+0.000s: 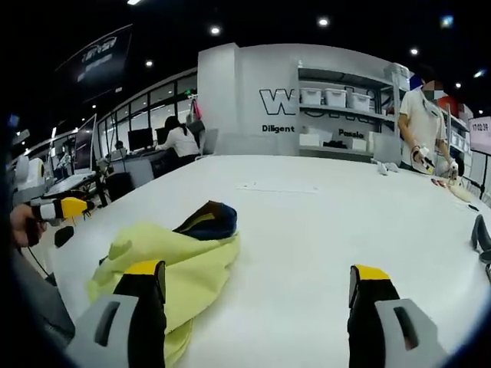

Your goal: Fold the garment on the visible template until the final outline fits inside the template.

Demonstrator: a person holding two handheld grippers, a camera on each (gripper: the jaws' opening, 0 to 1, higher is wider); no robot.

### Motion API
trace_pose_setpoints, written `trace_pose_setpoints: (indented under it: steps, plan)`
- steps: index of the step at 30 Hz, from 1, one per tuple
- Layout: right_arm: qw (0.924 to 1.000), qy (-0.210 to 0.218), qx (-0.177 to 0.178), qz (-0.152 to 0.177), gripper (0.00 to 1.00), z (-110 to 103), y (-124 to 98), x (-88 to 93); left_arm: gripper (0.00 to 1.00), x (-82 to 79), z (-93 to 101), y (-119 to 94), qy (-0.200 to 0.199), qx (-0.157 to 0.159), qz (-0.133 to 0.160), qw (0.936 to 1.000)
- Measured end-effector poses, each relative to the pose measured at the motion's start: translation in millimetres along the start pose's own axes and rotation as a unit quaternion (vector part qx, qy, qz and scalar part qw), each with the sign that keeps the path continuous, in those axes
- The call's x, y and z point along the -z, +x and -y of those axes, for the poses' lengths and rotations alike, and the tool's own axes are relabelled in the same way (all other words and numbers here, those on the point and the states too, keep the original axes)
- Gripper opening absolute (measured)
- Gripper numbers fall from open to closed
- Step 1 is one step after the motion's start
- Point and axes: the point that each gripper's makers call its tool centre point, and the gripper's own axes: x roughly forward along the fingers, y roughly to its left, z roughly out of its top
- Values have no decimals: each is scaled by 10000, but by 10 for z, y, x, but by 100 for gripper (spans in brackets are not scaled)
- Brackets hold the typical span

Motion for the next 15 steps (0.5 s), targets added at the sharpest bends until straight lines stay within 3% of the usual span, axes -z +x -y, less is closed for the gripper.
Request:
trace_pose_setpoints:
  steps: [2,10,15]
  plan:
    - [9999,-76,-57,-31,99,-35,-7,13,99,-3,-4,-18,-240,11,33,9997]
    - [9997,-114,-198,-26,97,-125,-10,-14,99,50,26,-65,104,-37,-141,9998]
    - [9992,-189,-338,60,95,-244,-3,-136,98,42,62,-66,183,20,-167,9997]
